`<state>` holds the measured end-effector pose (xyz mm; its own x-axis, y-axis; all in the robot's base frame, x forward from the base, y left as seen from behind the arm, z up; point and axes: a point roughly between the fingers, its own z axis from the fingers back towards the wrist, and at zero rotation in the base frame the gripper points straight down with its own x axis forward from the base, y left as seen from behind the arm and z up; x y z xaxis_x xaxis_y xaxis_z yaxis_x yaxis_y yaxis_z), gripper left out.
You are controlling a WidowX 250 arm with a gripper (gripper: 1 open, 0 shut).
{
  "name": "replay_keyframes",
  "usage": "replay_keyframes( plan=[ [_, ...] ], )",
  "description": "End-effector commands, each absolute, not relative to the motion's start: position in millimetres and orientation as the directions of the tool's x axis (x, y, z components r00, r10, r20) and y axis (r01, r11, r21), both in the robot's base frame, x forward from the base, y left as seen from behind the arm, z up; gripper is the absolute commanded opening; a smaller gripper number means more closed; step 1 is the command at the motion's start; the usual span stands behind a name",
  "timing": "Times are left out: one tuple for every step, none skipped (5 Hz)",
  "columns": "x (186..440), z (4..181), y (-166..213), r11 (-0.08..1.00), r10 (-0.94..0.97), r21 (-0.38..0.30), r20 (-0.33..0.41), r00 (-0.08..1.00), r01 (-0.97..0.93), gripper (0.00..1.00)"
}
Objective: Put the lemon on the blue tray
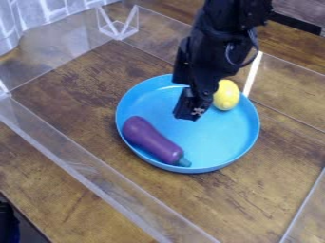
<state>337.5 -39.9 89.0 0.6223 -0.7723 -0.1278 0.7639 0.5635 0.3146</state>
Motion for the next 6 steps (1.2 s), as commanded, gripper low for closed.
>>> replay_keyframes(
  plan=[
    [353,103.2,-46,0.541,-0.795,0.361,-0.078,0.602,0.76,1.0],
    [365,93.9,-51,0.498,-0.825,0.382,-0.067,0.561,0.779,1.0],
    [374,83.5,-55,0.47,-0.844,0.4,-0.058,0.533,0.787,1.0],
    [375,75.3,-54,0.457,-0.852,0.419,-0.045,0.521,0.784,1.0],
    [378,65.4,-51,0.443,-0.862,0.429,-0.037,0.506,0.787,1.0],
    [381,54.9,-48,0.429,-0.871,0.437,-0.031,0.49,0.79,1.0]
  ],
)
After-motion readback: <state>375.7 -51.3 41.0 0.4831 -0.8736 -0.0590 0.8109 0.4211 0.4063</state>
